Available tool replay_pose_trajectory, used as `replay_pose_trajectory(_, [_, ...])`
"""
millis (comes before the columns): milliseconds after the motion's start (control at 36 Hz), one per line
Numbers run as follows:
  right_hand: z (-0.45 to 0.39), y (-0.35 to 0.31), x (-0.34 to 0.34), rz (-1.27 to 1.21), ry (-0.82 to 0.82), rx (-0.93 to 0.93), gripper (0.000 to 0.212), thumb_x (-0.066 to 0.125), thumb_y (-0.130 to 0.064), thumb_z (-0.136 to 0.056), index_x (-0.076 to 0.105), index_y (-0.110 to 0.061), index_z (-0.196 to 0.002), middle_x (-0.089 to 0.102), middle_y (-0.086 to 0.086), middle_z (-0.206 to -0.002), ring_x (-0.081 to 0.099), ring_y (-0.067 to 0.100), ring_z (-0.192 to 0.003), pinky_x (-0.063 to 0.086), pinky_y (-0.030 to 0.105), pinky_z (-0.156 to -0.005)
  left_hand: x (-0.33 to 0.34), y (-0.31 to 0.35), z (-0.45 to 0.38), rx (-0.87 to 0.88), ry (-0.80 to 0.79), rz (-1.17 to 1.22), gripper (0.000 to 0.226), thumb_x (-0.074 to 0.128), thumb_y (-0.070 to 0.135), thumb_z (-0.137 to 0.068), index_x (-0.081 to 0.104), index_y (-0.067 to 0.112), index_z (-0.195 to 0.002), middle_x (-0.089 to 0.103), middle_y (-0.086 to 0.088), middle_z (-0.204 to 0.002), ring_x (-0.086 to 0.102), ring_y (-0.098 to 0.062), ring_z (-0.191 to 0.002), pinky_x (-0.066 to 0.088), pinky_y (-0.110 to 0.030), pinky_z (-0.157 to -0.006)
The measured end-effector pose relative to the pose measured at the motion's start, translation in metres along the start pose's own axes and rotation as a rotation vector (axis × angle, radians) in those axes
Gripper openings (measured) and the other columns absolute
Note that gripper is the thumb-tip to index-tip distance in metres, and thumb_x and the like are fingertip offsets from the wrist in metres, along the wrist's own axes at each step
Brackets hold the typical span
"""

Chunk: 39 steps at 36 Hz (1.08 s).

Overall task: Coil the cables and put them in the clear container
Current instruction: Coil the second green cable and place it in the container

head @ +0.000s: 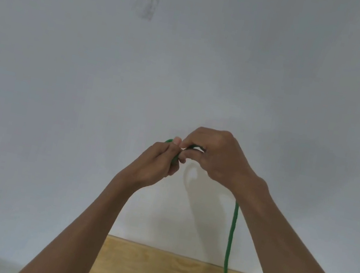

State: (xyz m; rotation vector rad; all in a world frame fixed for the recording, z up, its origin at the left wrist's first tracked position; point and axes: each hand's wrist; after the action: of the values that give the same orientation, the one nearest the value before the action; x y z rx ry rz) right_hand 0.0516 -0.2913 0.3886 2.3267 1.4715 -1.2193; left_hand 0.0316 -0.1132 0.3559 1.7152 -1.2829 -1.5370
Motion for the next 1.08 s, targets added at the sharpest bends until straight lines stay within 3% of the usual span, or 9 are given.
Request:
replay_pose_trajectory(111, [-0.005, 0.0, -0.002, 0.003, 0.086, -0.123, 0.009, 0.081, -0.014, -0.075, 0.074, -0.014, -0.081, 0.071, -0.005, -0.081, 0.065, 0.015, -0.068, 0.053, 0.038, -0.059, 0.002, 0.0, 0.007, -0.098, -0.072, 0.154, 0.071, 0.023, 0.06, -0.102, 0.063, 0.003, -0.089, 0.052, 0.001, -0.057, 0.051, -0.016, -0.059, 0.045, -0.044, -0.072])
replay_pose_trajectory(306, [-0.01, 0.001, -0.007, -0.047, 0.178, -0.207, 0.019, 0.088, -0.014, -0.07, 0.076, -0.004, -0.082, 0.073, 0.004, -0.078, 0.066, 0.011, -0.069, 0.051, 0.018, -0.065, 0.002, 0.016, 0.015, -0.195, -0.191, 0.407, 0.07, 0.02, 0.061, -0.101, 0.061, 0.007, -0.084, 0.045, -0.004, -0.056, 0.043, -0.023, -0.06, 0.044, -0.035, -0.068])
replay_pose_trajectory(556, [0.01, 0.028, 0.024, -0.779, 0.119, 0.326, 0.014, 0.074, -0.005, -0.08, 0.079, -0.012, -0.091, 0.076, -0.002, -0.083, 0.067, 0.016, -0.077, 0.053, 0.026, -0.076, 0.016, 0.037, 0.027, -0.151, -0.333, 0.833, 0.051, 0.03, 0.045, -0.105, 0.058, 0.006, -0.087, 0.038, -0.007, -0.057, 0.036, -0.02, -0.053, 0.046, -0.033, -0.065])
replay_pose_trajectory(639, [0.021, 0.026, 0.043, -0.685, 0.02, 0.333, 0.035, 0.062, -0.008, -0.07, 0.064, 0.019, -0.093, 0.066, 0.002, -0.059, 0.064, 0.019, -0.055, 0.051, 0.026, -0.058, 0.022, 0.045, 0.026, -0.073, -0.331, 0.881, 0.047, 0.032, 0.041, -0.106, 0.058, 0.006, -0.087, 0.038, -0.005, -0.058, 0.036, -0.018, -0.052, 0.044, -0.034, -0.066])
replay_pose_trajectory(694, [0.026, 0.009, 0.044, -0.642, -0.074, 0.373, 0.02, 0.057, -0.007, -0.072, 0.064, 0.009, -0.061, 0.052, 0.003, -0.039, 0.055, 0.016, -0.035, 0.043, 0.017, -0.039, 0.024, 0.046, 0.024, -0.051, -0.304, 0.904, 0.045, 0.033, 0.039, -0.106, 0.058, 0.006, -0.086, 0.038, -0.006, -0.059, 0.037, -0.018, -0.052, 0.045, -0.034, -0.066])
replay_pose_trajectory(750, [0.033, 0.003, 0.053, -0.708, -0.031, 0.412, 0.066, 0.039, 0.014, -0.09, 0.059, -0.017, -0.035, 0.05, -0.004, -0.035, 0.053, 0.007, -0.035, 0.042, 0.014, -0.04, 0.023, 0.044, 0.022, -0.042, -0.272, 0.924, 0.045, 0.034, 0.038, -0.105, 0.06, 0.006, -0.088, 0.039, -0.006, -0.059, 0.039, -0.019, -0.054, 0.046, -0.034, -0.066])
replay_pose_trajectory(833, [0.046, 0.003, 0.065, -0.944, 0.08, 0.547, 0.08, 0.031, 0.022, -0.092, 0.062, -0.028, -0.039, 0.053, -0.015, -0.042, 0.048, -0.005, -0.043, 0.038, 0.009, -0.047, 0.022, 0.045, 0.02, -0.023, -0.226, 0.879, 0.044, 0.033, 0.037, -0.106, 0.059, 0.004, -0.093, 0.043, -0.006, -0.059, 0.043, -0.02, -0.057, 0.046, -0.033, -0.068])
replay_pose_trajectory(944, [0.054, -0.005, 0.062, -0.926, 0.096, 0.645, 0.062, 0.037, 0.011, -0.092, 0.056, -0.031, -0.051, 0.045, -0.016, -0.046, 0.037, -0.001, -0.046, 0.032, 0.012, -0.051, 0.021, 0.05, 0.017, -0.003, -0.136, 0.838, 0.041, 0.034, 0.034, -0.106, 0.059, 0.003, -0.095, 0.046, -0.007, -0.061, 0.046, -0.019, -0.059, 0.048, -0.032, -0.07])
replay_pose_trajectory(1083, [0.06, -0.021, 0.056, -0.806, 0.088, 0.646, 0.042, 0.04, -0.012, -0.104, 0.048, -0.013, -0.063, 0.046, -0.008, -0.052, 0.034, 0.011, -0.048, 0.028, 0.021, -0.049, 0.021, 0.054, 0.01, 0.002, -0.085, 0.826, 0.036, 0.041, 0.036, -0.102, 0.057, 0.006, -0.091, 0.047, -0.006, -0.062, 0.044, -0.017, -0.058, 0.046, -0.031, -0.07])
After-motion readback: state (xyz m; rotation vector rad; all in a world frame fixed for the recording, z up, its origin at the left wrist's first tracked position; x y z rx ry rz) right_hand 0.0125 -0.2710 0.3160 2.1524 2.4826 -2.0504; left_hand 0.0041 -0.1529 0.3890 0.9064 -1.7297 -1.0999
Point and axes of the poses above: each hand's wrist, its own z-axis away from the middle knuckle, its own x-axis out of the palm, y = z × x
